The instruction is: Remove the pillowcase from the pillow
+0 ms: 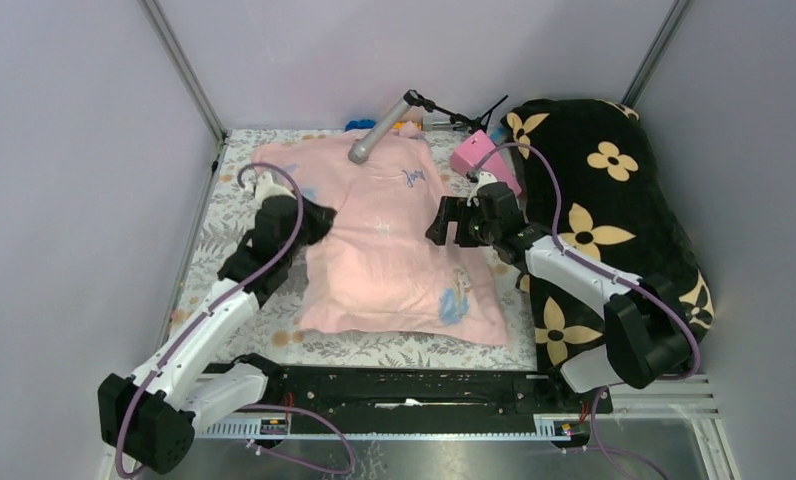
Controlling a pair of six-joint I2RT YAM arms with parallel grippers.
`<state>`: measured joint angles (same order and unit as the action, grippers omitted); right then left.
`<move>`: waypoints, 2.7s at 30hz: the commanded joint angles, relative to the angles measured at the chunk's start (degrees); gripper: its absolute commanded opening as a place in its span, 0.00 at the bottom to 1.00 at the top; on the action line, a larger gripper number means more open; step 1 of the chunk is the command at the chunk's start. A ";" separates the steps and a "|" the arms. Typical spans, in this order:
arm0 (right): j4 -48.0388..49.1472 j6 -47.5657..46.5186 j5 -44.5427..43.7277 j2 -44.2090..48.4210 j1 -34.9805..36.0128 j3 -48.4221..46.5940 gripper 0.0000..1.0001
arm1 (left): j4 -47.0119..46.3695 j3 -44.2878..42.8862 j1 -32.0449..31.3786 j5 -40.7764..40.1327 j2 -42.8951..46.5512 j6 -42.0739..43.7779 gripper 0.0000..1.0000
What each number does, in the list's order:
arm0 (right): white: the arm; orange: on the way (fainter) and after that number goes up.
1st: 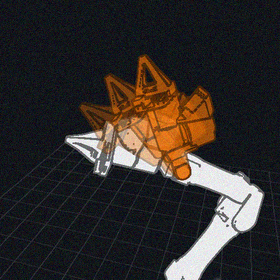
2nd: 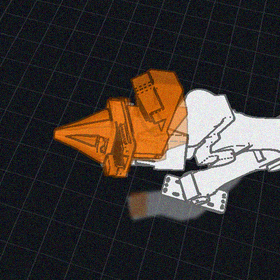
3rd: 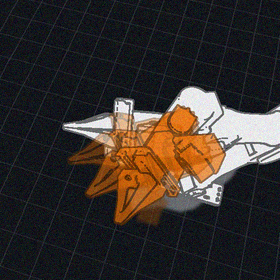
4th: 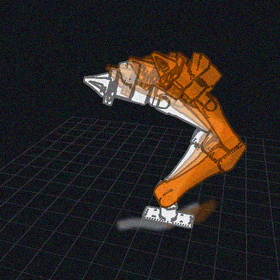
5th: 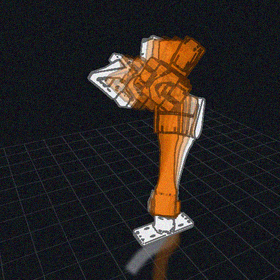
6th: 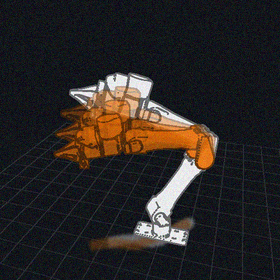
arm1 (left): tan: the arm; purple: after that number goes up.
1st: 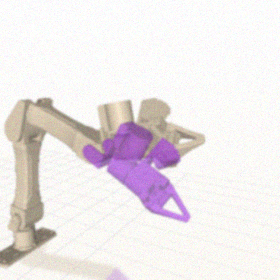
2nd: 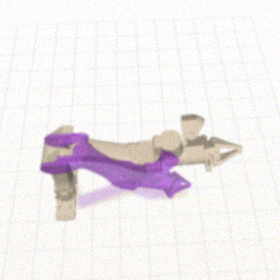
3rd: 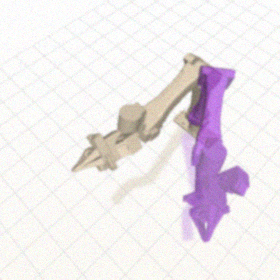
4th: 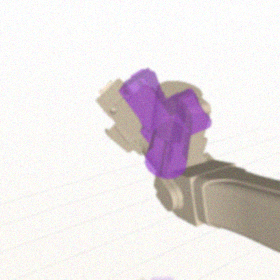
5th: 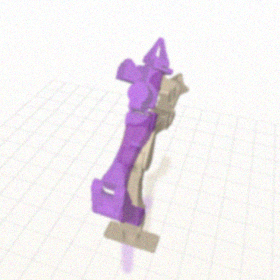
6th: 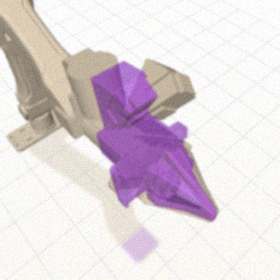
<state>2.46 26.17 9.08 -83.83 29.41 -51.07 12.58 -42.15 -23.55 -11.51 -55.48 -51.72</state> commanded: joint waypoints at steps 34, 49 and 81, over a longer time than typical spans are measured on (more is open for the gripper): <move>-3.05 0.19 -5.56 21.58 -0.15 4.09 1.00 | -18.38 -65.84 -1.10 -9.73 -24.81 18.02 0.00; -5.92 0.00 -6.63 22.80 -0.18 2.38 1.00 | -21.56 -46.80 -6.81 -7.99 -27.84 5.67 0.00; -22.81 15.33 -29.82 22.04 -0.14 11.30 0.99 | -0.34 -9.82 -29.22 -35.44 -5.48 13.13 0.99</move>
<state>-16.82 37.56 -18.63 -63.13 29.17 -42.39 7.42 -54.83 -57.43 -56.88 -61.91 -38.06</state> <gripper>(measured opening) 0.993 0.989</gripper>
